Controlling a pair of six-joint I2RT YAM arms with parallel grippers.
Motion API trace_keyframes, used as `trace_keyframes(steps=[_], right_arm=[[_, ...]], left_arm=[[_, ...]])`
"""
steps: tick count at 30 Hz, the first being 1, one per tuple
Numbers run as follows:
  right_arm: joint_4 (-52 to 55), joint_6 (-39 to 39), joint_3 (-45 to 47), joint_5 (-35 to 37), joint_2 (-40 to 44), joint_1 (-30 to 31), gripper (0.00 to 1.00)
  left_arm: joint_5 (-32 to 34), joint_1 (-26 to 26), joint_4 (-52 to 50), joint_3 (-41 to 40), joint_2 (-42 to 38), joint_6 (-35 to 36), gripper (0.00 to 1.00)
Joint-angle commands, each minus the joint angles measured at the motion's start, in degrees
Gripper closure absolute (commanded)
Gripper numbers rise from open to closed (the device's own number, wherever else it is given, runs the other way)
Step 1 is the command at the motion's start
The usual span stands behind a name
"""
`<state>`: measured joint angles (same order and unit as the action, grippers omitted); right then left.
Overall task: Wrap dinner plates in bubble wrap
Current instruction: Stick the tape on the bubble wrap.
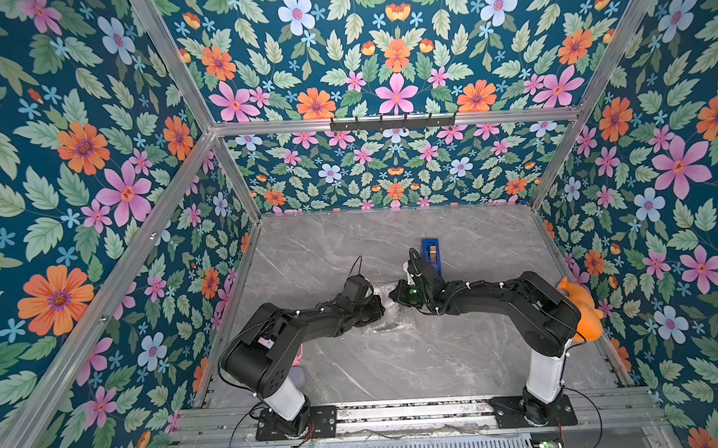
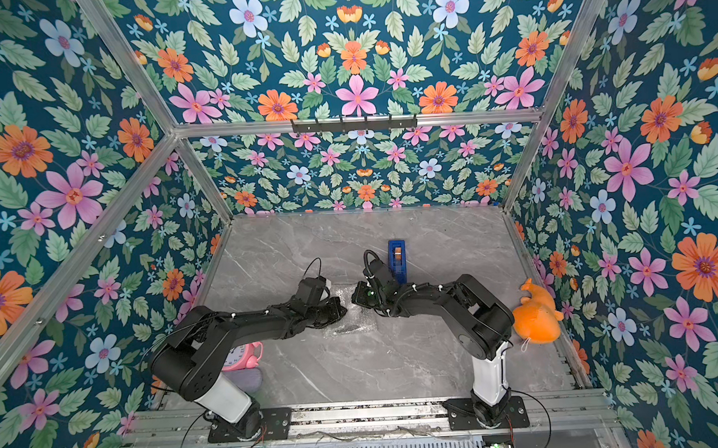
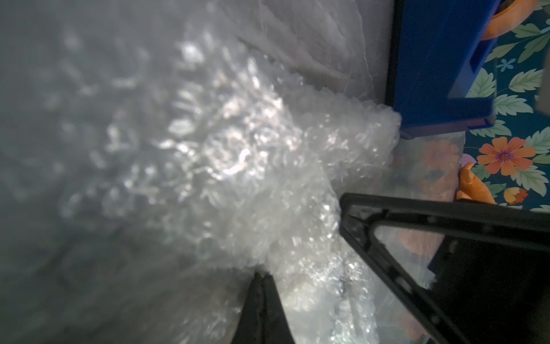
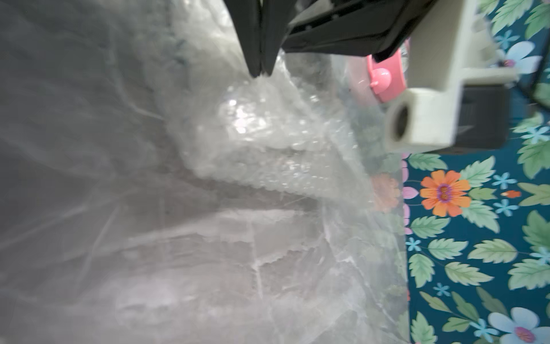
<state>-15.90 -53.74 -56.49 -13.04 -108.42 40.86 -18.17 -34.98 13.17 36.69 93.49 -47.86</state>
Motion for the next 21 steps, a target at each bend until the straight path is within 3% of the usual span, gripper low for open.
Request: trace_keyframes(steps=[1,4,7,17,21], right_arm=[[-0.2,1.5,0.0,3.2,-1.4,0.0,1.0],[0.4,2.7,-0.4,3.8,-2.6,0.0,0.99],[1.1,3.2,-0.4,4.9,-1.9,0.0,0.83],[6.5,5.8,-3.1,5.0,3.7,-0.1,0.52],[7.6,6.1,-2.4,4.5,6.1,0.0,0.5]], left_arm=[[1.1,-0.1,-5.5,-0.3,0.6,0.3,1.0],[1.2,-0.1,-5.6,-0.3,0.5,0.3,1.0],[1.4,-0.1,-5.6,-0.3,0.6,0.2,1.0],[1.6,-0.1,-5.7,-0.6,0.5,0.1,1.0],[1.7,-0.1,-5.6,-0.8,0.3,0.1,1.0]])
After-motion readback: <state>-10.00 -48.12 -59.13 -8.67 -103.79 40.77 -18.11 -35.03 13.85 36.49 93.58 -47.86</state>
